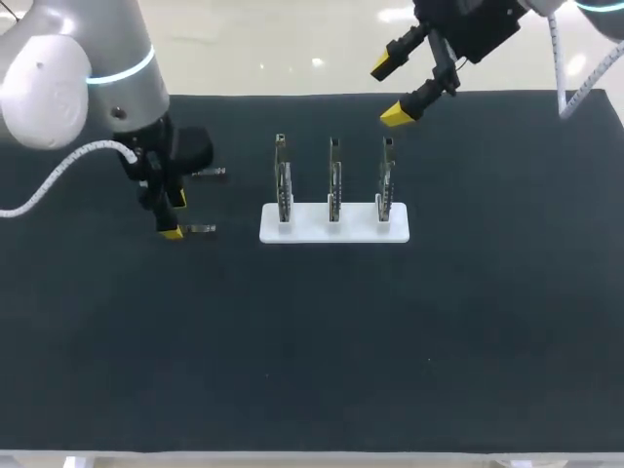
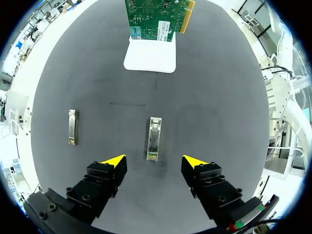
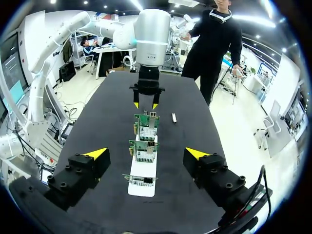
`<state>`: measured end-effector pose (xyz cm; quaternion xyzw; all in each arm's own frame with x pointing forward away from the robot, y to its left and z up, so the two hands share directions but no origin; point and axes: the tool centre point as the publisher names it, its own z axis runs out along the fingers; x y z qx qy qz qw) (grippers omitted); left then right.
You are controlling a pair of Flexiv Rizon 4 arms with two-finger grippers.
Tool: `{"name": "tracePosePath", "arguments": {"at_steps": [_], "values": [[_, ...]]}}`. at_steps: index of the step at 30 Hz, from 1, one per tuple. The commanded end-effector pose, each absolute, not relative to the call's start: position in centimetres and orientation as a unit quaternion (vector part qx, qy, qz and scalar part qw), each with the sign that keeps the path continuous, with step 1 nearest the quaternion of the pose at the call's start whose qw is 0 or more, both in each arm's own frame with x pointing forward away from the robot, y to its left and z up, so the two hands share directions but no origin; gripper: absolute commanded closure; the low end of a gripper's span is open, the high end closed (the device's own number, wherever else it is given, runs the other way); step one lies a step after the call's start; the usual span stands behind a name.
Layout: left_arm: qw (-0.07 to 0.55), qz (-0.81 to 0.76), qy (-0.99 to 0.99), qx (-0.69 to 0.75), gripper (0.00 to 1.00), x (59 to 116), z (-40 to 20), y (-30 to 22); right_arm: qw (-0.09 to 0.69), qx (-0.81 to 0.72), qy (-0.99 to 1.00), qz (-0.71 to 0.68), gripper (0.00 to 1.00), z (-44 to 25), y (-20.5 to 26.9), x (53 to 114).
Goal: Pick up the optical module with the left hand, and insert it into the network port with the right hand.
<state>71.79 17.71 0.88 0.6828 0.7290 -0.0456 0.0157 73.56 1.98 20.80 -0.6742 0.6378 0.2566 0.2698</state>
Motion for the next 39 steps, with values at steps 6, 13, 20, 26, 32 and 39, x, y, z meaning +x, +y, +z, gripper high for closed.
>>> {"name": "tracePosePath", "arguments": {"at_steps": [6, 13, 20, 26, 32, 39], "values": [[0.019, -0.048, 0.727, 0.685, 0.0, 71.9, 0.0, 17.4, 0.271, -0.674, 0.637, 0.257, 0.0, 20.8, 2.0, 73.5], [0.02, -0.047, 0.727, 0.684, 0.0, 72.0, -0.5, 17.4, 0.271, -0.674, 0.637, 0.257, 0.0, 20.8, 2.0, 73.5], [0.02, -0.046, 0.728, 0.684, 0.0, 72.0, -0.9, 17.4, 0.271, -0.674, 0.637, 0.257, 0.0, 20.8, 2.0, 73.5], [0.018, -0.045, 0.728, 0.684, 0.02, 72.0, -1.1, 17.5, 0.271, -0.674, 0.637, 0.257, 0.0, 20.8, 2.0, 73.5], [0.019, -0.045, 0.729, 0.683, 0.31, 72.0, -1.3, 17.4, 0.271, -0.674, 0.637, 0.257, 0.0, 20.8, 2.0, 73.5], [0.018, -0.044, 0.73, 0.682, 0.44, 72.1, -1.7, 17.2, 0.271, -0.674, 0.637, 0.257, 0.0, 20.8, 2.0, 73.5]]}}
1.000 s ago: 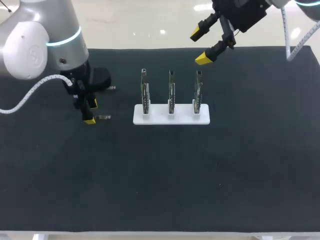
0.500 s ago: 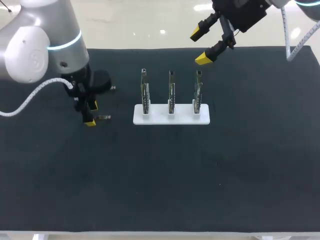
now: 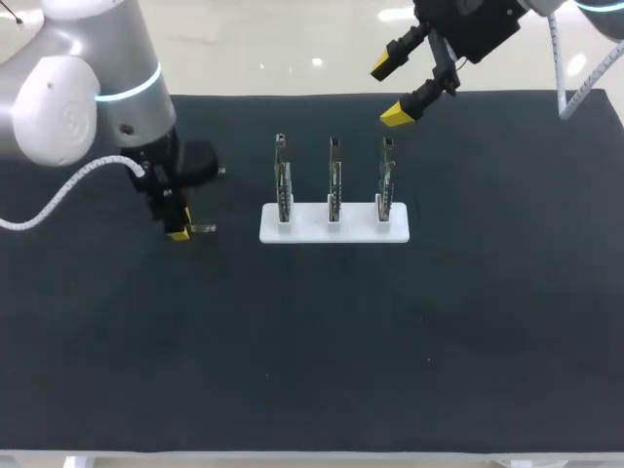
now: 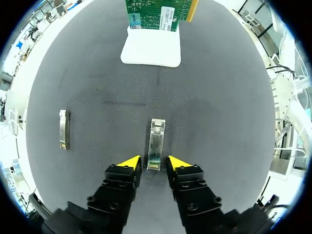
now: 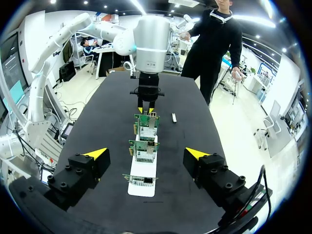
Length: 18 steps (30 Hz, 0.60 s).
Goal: Pick up the optical module with the left hand, and insert it into the network port with the right hand.
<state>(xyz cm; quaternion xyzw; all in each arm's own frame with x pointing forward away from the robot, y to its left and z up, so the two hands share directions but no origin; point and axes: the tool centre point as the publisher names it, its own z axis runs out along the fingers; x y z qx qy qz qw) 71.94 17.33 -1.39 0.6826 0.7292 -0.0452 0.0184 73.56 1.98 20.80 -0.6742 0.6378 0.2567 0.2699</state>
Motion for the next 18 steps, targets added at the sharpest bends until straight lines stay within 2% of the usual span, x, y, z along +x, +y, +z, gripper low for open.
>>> {"name": "tracePosePath", "arguments": {"at_steps": [1, 4, 7, 8, 9, 10, 18], "values": [[0.018, -0.043, 0.73, 0.682, 0.44, 72.1, -1.8, 17.2, 0.271, -0.674, 0.637, 0.257, 0.0, 20.8, 2.0, 73.5], [0.018, -0.042, 0.73, 0.682, 0.45, 72.1, -1.9, 17.1, 0.271, -0.674, 0.637, 0.257, 0.0, 20.8, 2.0, 73.5], [0.019, -0.042, 0.73, 0.682, 0.55, 72.1, -1.9, 17.0, 0.271, -0.674, 0.637, 0.257, 0.0, 20.8, 2.0, 73.5], [0.019, -0.042, 0.73, 0.682, 0.64, 72.1, -1.9, 17.0, 0.271, -0.674, 0.637, 0.257, 0.0, 20.8, 2.0, 73.5], [0.02, -0.042, 0.73, 0.682, 0.95, 72.1, -1.9, 16.9, 0.271, -0.674, 0.637, 0.257, 0.0, 20.8, 2.0, 73.5], [0.021, -0.042, 0.73, 0.682, 1.0, 72.1, -1.9, 16.9, 0.271, -0.674, 0.637, 0.257, 0.0, 20.8, 2.0, 73.5], [0.053, -0.065, 0.72, 0.689, 1.0, 72.3, 0.9, 17.8, 0.271, -0.674, 0.637, 0.257, 0.0, 20.8, 2.0, 73.5]]}}
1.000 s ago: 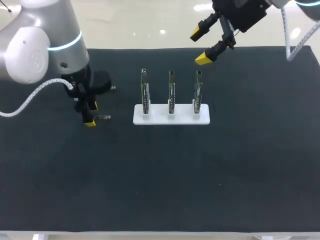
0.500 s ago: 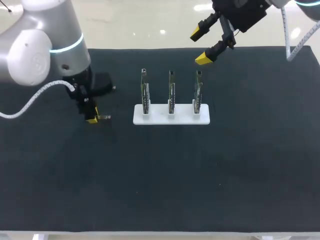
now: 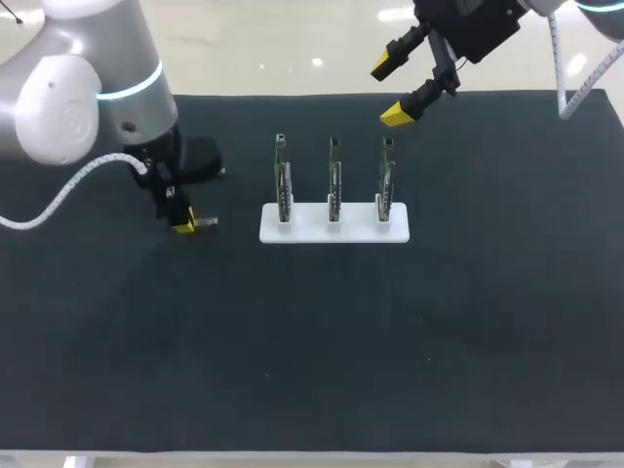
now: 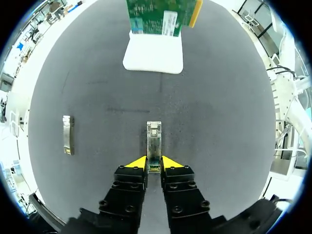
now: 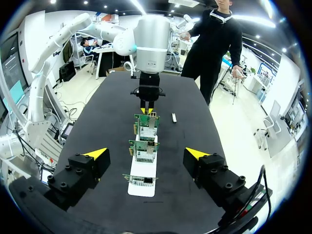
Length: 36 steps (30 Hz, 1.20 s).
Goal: Pick up the optical module with the left hand, and insert it into the network port with the right hand.
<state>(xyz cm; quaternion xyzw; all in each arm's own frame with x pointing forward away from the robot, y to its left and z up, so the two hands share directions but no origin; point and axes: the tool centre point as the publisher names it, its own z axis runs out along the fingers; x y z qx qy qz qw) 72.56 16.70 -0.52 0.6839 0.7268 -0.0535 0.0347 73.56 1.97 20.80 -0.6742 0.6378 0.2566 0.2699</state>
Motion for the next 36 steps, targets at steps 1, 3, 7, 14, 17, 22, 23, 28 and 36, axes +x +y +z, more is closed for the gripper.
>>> {"name": "tracePosePath", "arguments": {"at_steps": [1, 3, 7, 14, 17, 22, 23, 28, 36], "values": [[0.06, -0.07, 0.718, 0.69, 1.0, 72.3, 1.5, 18.0, 0.271, -0.674, 0.637, 0.257, 0.0, 20.8, 2.0, 73.5], [0.081, -0.081, 0.711, 0.693, 1.0, 72.2, 2.7, 18.3, 0.271, -0.674, 0.637, 0.257, 0.0, 20.8, 2.0, 73.5], [0.113, -0.11, 0.699, 0.698, 1.0, 72.2, 5.3, 18.7, 0.271, -0.674, 0.637, 0.257, 0.0, 20.8, 2.0, 73.5], [0.187, -0.189, 0.673, 0.69, 1.0, 72.1, 10.8, 18.2, 0.271, -0.674, 0.637, 0.257, 0.0, 20.8, 2.0, 73.5], [0.219, -0.22, 0.655, 0.688, 1.0, 71.8, 13.5, 17.9, 0.271, -0.674, 0.637, 0.257, 0.0, 20.8, 2.0, 73.5], [0.26, -0.263, 0.625, 0.688, 1.0, 71.4, 17.2, 17.5, 0.271, -0.674, 0.637, 0.257, 0.0, 20.8, 2.0, 73.5], [0.266, -0.271, 0.619, 0.687, 1.0, 71.3, 17.8, 17.4, 0.271, -0.674, 0.637, 0.257, 0.0, 20.8, 2.0, 73.5], [0.303, -0.318, 0.594, 0.675, 1.0, 71.4, 20.3, 16.8, 0.271, -0.674, 0.637, 0.257, 0.0, 20.8, 2.0, 73.5], [0.366, -0.344, 0.547, 0.67, 1.0, 71.7, 22.7, 16.5, 0.271, -0.674, 0.637, 0.257, 0.0, 20.8, 2.0, 73.5]]}}
